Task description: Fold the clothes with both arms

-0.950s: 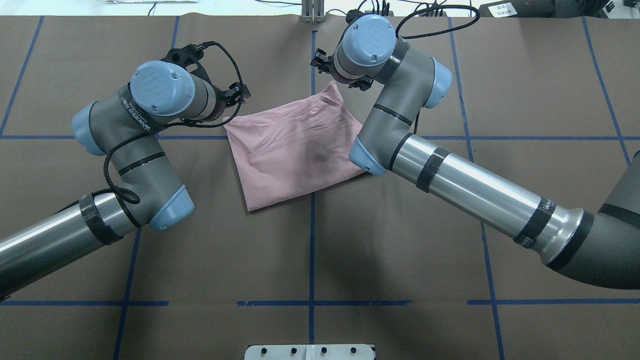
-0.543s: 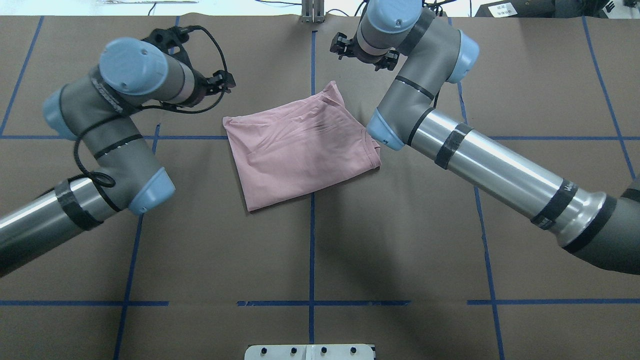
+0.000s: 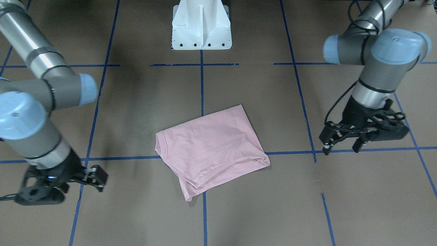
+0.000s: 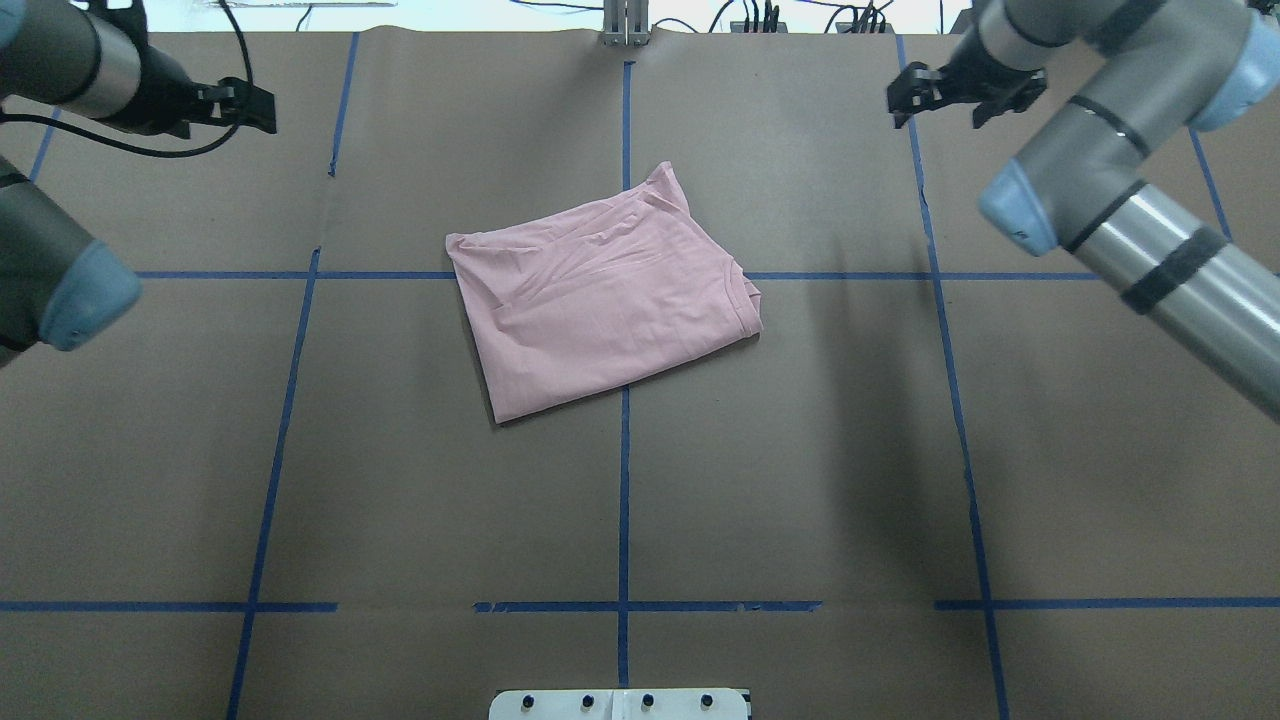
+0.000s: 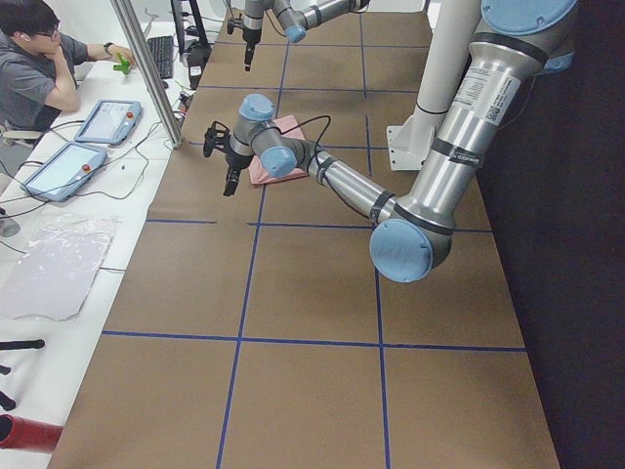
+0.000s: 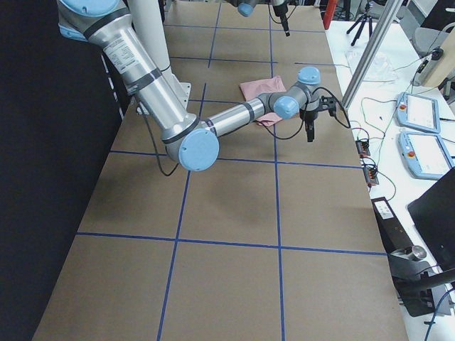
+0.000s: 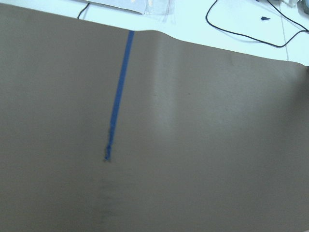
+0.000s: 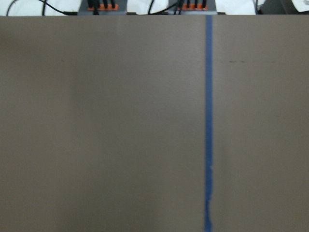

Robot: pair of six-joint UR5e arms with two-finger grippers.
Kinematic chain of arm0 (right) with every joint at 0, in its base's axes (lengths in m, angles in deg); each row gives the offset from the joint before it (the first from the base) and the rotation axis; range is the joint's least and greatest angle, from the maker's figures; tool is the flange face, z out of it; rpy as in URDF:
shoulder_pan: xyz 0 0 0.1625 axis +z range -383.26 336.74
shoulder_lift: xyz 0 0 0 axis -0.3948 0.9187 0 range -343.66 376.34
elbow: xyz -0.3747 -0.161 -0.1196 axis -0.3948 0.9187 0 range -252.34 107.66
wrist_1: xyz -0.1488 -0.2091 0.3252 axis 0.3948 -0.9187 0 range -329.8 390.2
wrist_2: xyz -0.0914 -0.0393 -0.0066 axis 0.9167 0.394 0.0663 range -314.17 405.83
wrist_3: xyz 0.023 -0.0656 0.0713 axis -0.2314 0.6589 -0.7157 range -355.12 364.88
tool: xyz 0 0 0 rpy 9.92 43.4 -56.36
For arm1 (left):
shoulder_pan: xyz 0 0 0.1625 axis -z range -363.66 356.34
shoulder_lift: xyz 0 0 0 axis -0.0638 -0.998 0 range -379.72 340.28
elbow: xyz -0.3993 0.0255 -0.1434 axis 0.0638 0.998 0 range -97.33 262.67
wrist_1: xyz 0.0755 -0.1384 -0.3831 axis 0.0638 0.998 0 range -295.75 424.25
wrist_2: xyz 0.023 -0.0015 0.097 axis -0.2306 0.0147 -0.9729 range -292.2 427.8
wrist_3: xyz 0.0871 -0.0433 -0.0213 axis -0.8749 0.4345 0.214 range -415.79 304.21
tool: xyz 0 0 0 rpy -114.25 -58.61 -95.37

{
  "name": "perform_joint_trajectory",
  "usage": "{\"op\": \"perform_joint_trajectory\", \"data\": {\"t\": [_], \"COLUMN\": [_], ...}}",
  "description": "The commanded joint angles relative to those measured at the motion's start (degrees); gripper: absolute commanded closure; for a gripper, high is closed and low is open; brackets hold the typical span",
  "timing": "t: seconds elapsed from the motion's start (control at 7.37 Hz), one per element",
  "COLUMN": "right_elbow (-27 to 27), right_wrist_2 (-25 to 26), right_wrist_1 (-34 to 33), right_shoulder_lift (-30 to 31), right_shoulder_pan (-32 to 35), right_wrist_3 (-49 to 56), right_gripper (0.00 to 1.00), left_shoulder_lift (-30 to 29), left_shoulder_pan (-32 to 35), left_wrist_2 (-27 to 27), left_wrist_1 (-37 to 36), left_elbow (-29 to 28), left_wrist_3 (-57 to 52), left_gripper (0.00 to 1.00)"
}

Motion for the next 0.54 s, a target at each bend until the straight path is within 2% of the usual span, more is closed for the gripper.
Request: {"op": "perform_joint_trajectory", "data": {"t": [0.0, 0.27, 0.41], "right_elbow": [-4.0, -8.4, -8.3], "right_wrist_2": [-7.0, -7.2, -7.6], "right_wrist_1": [-5.5, -16.8, -19.4], "right_shoulder_lift": [9.0, 14.9, 18.1], "right_shoulder_pan": [10.5, 16.9, 20.6], "right_wrist_3": [20.2, 39.6, 47.5], "right_gripper": [0.00, 0.00, 0.00], "left_shoulder_lift": [6.9, 9.4, 10.7], "left_shoulder_pan": [10.2, 18.6, 22.0], "left_wrist_2": [6.1, 10.4, 10.9], "left_wrist_1": [-0.7, -7.7, -10.6], "left_elbow": [1.3, 1.4, 1.3], "left_wrist_3": [-19.6, -37.4, -47.3], "left_gripper": [0.00, 0.00, 0.00]}}
